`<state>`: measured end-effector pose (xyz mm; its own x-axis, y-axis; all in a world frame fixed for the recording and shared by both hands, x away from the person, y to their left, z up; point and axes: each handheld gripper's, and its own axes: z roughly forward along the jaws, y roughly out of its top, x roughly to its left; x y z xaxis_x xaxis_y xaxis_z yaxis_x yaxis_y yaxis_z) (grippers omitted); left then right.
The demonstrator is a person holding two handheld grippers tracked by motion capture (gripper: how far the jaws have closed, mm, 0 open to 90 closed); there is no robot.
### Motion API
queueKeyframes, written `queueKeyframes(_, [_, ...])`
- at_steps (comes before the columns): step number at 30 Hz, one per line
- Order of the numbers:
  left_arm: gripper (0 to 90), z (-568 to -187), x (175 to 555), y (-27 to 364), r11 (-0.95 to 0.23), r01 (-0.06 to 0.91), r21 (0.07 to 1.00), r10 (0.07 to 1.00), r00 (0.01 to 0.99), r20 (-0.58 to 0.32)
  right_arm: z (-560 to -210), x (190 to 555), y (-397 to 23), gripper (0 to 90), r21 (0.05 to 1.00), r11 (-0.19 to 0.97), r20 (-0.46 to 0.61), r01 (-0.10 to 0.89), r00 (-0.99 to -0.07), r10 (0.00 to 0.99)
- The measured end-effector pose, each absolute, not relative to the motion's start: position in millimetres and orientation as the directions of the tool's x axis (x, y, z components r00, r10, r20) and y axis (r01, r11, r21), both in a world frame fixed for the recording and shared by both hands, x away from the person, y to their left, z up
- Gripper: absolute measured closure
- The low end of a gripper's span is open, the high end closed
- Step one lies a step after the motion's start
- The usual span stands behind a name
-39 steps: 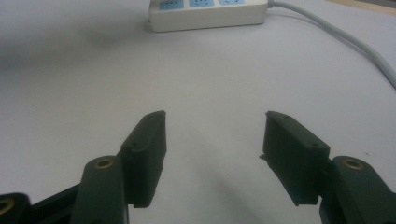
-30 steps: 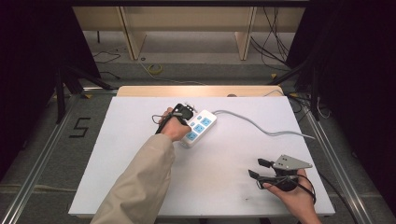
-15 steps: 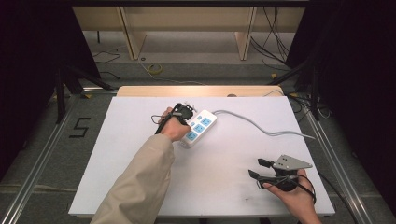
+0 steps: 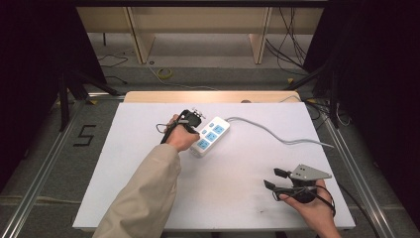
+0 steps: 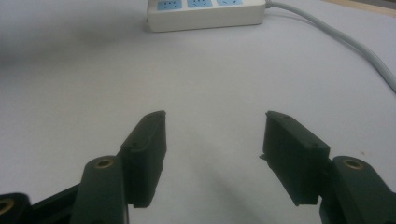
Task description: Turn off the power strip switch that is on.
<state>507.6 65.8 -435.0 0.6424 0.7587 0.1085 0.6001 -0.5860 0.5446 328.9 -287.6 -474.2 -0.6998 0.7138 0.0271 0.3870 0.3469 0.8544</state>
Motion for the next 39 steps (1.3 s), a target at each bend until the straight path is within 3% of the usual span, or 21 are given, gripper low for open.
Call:
queueKeyframes(5, [89.3,-429,499,75,-0.577,0.581,0.574,0.758,0.642,0.111,-474,329,-288,40.4,0.854,0.346,0.028,0.387,-0.7,0.714])
queueKeyframes(16, [78.0,-430,475,90,-0.543,0.562,0.624,0.771,0.628,0.105,-474,329,-288,40.3,0.854,0.344,0.029,0.389,-0.697,0.716])
queueKeyframes(39, [41.9,-449,405,124,-0.467,0.528,0.709,0.78,0.623,0.049,-475,329,-288,40.0,0.852,0.345,0.031,0.393,-0.697,0.717])
